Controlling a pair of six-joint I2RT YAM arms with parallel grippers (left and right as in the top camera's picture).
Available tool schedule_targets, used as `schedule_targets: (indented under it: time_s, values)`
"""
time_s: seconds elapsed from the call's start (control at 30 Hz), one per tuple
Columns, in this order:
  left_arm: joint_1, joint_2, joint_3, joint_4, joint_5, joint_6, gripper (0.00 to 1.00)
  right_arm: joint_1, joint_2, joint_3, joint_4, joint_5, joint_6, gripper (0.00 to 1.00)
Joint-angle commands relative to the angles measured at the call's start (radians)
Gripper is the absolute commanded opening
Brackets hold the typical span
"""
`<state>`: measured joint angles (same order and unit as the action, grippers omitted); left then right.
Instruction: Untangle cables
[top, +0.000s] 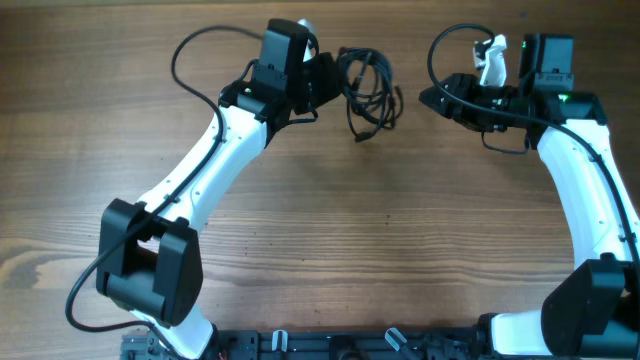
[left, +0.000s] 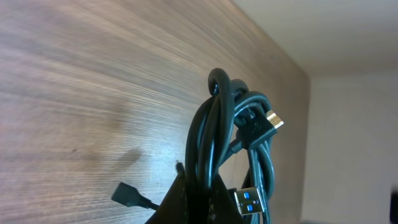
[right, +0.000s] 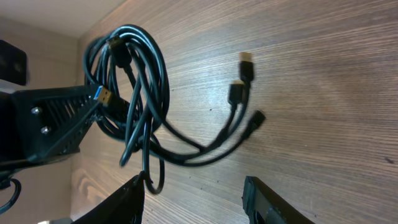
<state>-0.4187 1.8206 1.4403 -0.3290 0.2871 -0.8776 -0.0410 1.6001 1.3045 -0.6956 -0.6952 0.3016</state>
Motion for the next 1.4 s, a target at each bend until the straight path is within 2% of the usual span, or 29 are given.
schedule_targets:
  time_s: [0.0, 0.1, 0.13, 0.2, 0.3, 0.47, 0.53, 0.7, 0.87, 0.97, 1.0, 1.07, 1.3, 1.37]
  values:
    - [0.004, 0.006, -0.002, 0.002, -0.082, -0.425, 0.04, 0.018, -0.012, 0.021, -0.003, -0.110, -0.104, 0.52]
    - [0.004, 0.006, -0.002, -0.001, -0.006, -0.799, 0.04, 0.059, -0.012, 0.021, -0.012, -0.136, -0.119, 0.53]
    - [0.004, 0.006, -0.002, 0.000, 0.022, -0.859, 0.04, 0.074, -0.012, 0.021, -0.010, -0.135, -0.117, 0.53]
    - [0.004, 0.006, -0.002, 0.006, 0.037, -0.921, 0.04, 0.100, -0.012, 0.021, -0.003, -0.133, -0.115, 0.54]
    - [0.004, 0.006, -0.002, 0.005, 0.047, -0.951, 0.04, 0.133, -0.011, 0.021, 0.026, -0.074, -0.076, 0.54]
    - [0.005, 0.006, -0.002, -0.002, 0.249, -1.220, 0.04, 0.182, -0.011, 0.021, 0.064, 0.109, -0.024, 0.55]
    - [0.004, 0.007, -0.002, -0.002, 0.300, -1.277, 0.04, 0.193, -0.011, 0.021, 0.087, 0.154, -0.008, 0.55]
    - [0.005, 0.006, -0.002, 0.010, 0.417, -1.304, 0.04, 0.201, -0.011, 0.021, 0.138, 0.220, 0.043, 0.55]
    - [0.004, 0.006, -0.002, 0.010, 0.450, -1.304, 0.04, 0.201, -0.011, 0.021, 0.224, 0.224, 0.070, 0.54]
    - [0.005, 0.006, -0.002, 0.010, 0.459, -1.304, 0.04, 0.201, -0.011, 0.021, 0.248, 0.223, 0.094, 0.46]
    - [0.004, 0.006, -0.002, 0.010, 0.465, -1.304, 0.04, 0.201, -0.011, 0.021, 0.267, 0.202, 0.094, 0.38]
    - [0.004, 0.006, -0.002, 0.010, 0.465, -1.304, 0.04, 0.207, -0.011, 0.021, 0.287, 0.174, 0.094, 0.29]
    - [0.004, 0.007, -0.002, 0.010, 0.471, -1.304, 0.04, 0.238, -0.011, 0.021, 0.277, 0.164, 0.091, 0.04]
    - [0.005, 0.007, -0.002, 0.009, 0.447, -1.300, 0.04, 0.237, -0.011, 0.021, 0.245, 0.174, 0.090, 0.04]
